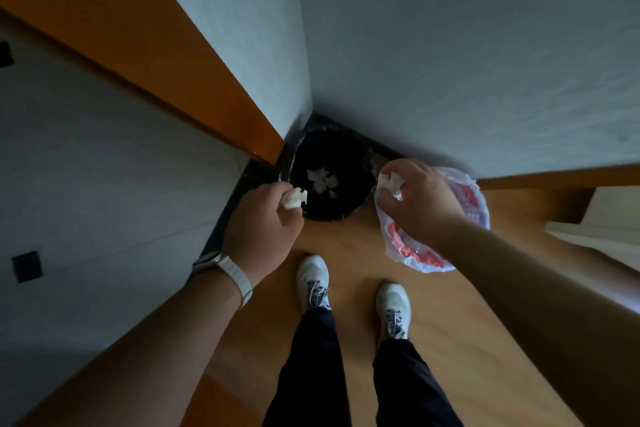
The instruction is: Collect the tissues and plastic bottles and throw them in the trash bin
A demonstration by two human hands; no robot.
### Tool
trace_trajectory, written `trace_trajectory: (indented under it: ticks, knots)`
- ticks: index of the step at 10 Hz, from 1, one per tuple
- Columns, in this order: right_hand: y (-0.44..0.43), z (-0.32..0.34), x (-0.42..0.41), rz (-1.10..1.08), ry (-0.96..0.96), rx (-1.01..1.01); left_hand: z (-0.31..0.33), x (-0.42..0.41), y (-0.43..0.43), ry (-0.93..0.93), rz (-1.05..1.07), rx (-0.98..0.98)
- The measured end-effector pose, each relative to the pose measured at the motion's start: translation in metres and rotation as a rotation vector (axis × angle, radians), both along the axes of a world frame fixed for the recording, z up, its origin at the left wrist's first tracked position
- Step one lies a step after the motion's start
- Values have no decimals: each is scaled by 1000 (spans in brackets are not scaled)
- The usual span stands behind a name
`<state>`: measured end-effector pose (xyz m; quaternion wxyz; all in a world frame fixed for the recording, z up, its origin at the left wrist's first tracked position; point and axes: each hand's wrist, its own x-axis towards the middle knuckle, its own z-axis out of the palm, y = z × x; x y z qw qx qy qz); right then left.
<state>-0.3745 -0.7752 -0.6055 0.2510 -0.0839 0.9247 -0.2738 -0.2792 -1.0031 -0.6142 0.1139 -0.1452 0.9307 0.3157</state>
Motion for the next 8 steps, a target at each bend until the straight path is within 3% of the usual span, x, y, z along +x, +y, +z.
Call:
trace_trajectory:
  ticks: [3,5,8]
  knots:
    - [-4,-190,1,25,-21,21,-181,0,11,-80,71,32]
    - [-12,-273,4,96,-11,-6,-262,-2,15,-74,101,16]
    - [-10,-277,4,168,-73,26,-268,-4,17,-96,67,-4]
